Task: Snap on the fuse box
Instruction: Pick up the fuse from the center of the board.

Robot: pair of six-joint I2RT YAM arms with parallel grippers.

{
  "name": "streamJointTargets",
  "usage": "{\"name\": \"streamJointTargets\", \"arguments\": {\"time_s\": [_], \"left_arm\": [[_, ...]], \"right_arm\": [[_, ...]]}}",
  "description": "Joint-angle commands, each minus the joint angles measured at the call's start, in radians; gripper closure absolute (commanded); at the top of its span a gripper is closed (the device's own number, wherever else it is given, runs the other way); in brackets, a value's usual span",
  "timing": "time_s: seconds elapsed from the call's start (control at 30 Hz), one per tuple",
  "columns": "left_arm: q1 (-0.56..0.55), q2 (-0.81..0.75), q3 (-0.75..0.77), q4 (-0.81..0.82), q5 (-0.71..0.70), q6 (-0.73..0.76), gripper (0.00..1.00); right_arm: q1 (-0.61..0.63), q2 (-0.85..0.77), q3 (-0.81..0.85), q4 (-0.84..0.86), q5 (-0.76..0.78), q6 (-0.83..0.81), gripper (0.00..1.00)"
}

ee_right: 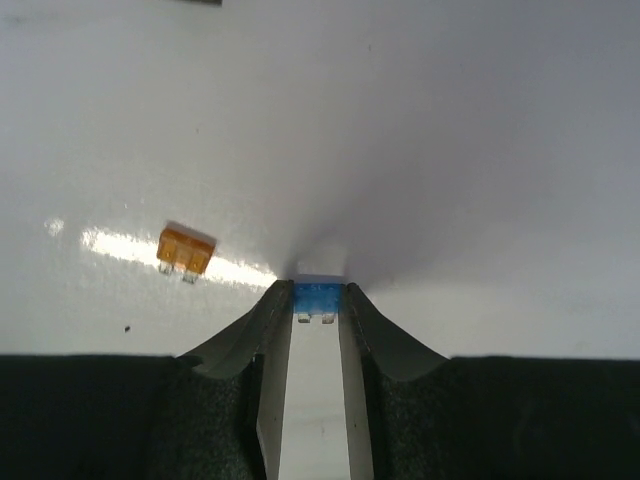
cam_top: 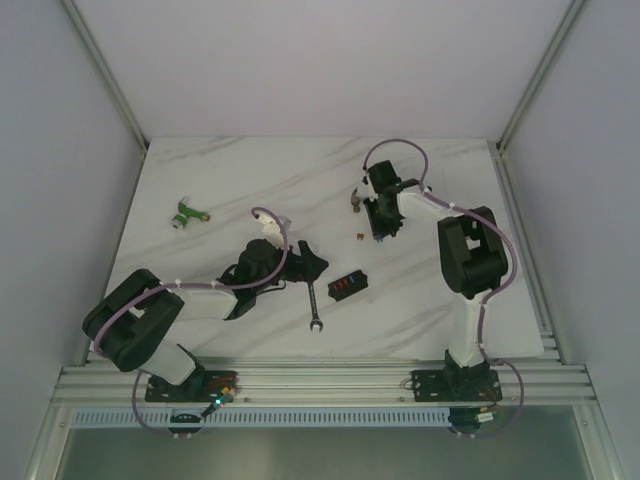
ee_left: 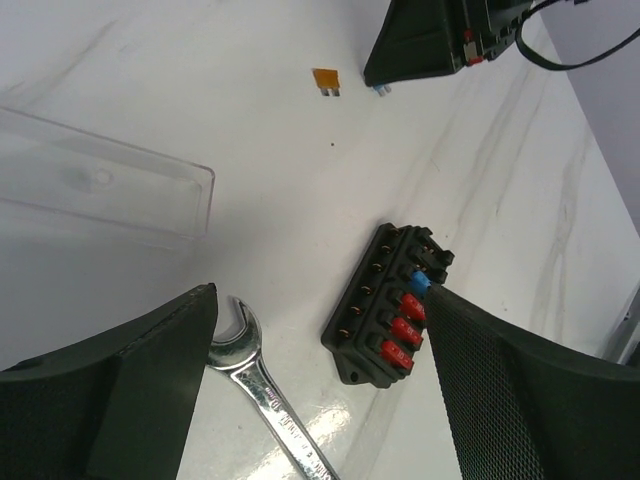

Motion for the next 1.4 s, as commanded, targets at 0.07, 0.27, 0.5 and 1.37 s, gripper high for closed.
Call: {"name": "streamJointTargets", "arguments": {"time_s": [0.07,0.27,0.5,1.37], "left_arm": [[0.004,0.009,0.034,0.065,0.035,0.008,0.08],[-0.011,0.025,0.059,0.120,0.040,-0.006,0.10],[-0.066,0.055,0.089,0.224,0.001,0.004,0.13],[-0.128,0.143,0.174,0.290,-0.137,-0.014,0.60]], "right_arm": [[0.010,-0.128,-0.075,0.027,-0.032,0.084,0.78],[0.049,-0.273,-0.164,0.109,-0.062,0.188,0.77],[0.113,-0.446,-0.289,0.235,-0.099,0.319,0.77],[0.226,-0.678,-0.514,0.452,-0.091,0.554,0.76]]}}
